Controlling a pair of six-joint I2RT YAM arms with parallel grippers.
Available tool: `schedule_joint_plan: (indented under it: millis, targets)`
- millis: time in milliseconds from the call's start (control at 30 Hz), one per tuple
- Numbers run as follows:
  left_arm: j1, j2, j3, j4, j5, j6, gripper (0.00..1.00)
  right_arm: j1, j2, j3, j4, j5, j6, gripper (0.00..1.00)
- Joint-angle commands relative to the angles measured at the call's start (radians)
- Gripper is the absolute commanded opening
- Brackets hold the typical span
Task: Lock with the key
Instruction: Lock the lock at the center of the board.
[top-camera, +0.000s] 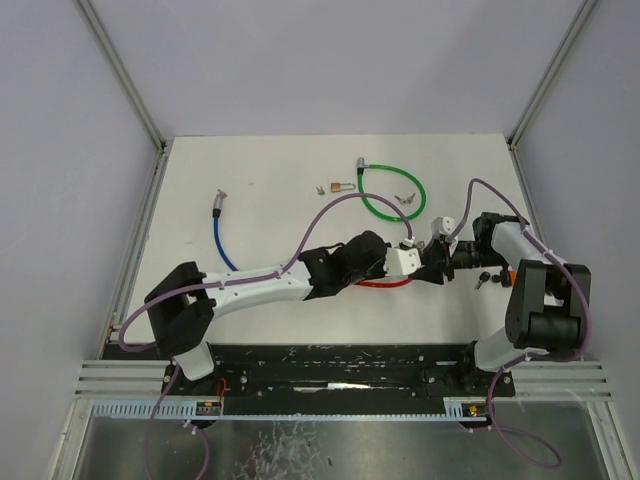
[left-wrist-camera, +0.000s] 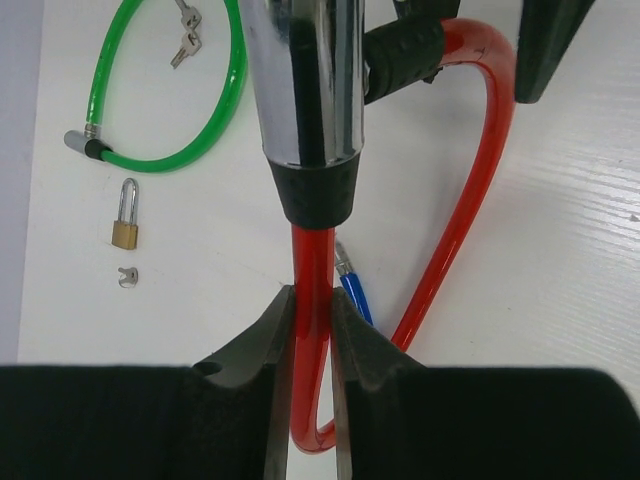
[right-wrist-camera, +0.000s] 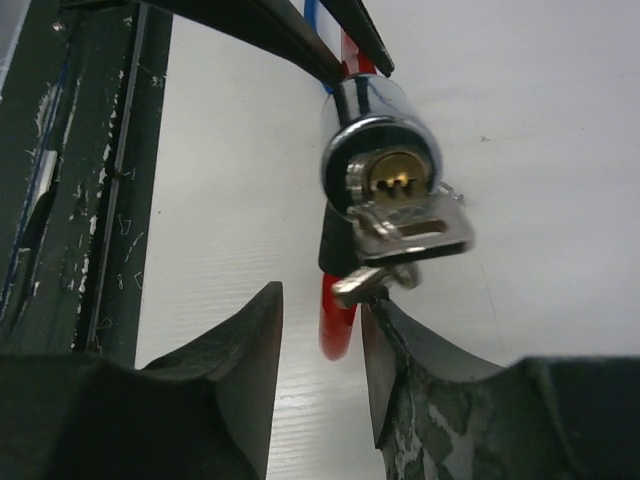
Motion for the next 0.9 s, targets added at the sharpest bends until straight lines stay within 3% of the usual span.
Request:
schedule_joint_plan:
  millis: [0,200,433,633,867]
  targets:
    - [0.013,0.016,-0.028,-0.042,0.077,-0.043,0.00,-0.005,-0.110,-0.044,0.166,0.033,0.203,0.47]
    - [0.023,0.004,-0.034,-0.044,0.080,-0.043,0.00,-0.059,-0.153,-0.064,0.137,0.097,0.167,0.61]
    - [0.031,-0.012,-0.048,-0.041,0.087,-0.042,0.00,-0.193,-0.212,0.018,-0.048,0.204,0.011,0.64]
    - [0.031,-0.021,-0.048,-0.045,0.084,-0.048,0.00,-0.196,-0.291,0.193,-0.054,0.204,0.400,0.64]
    - [0.032,-0.028,-0.053,-0.044,0.085,-0.047,0.00,-0.195,-0.181,0.411,-0.251,0.070,0.664,0.60]
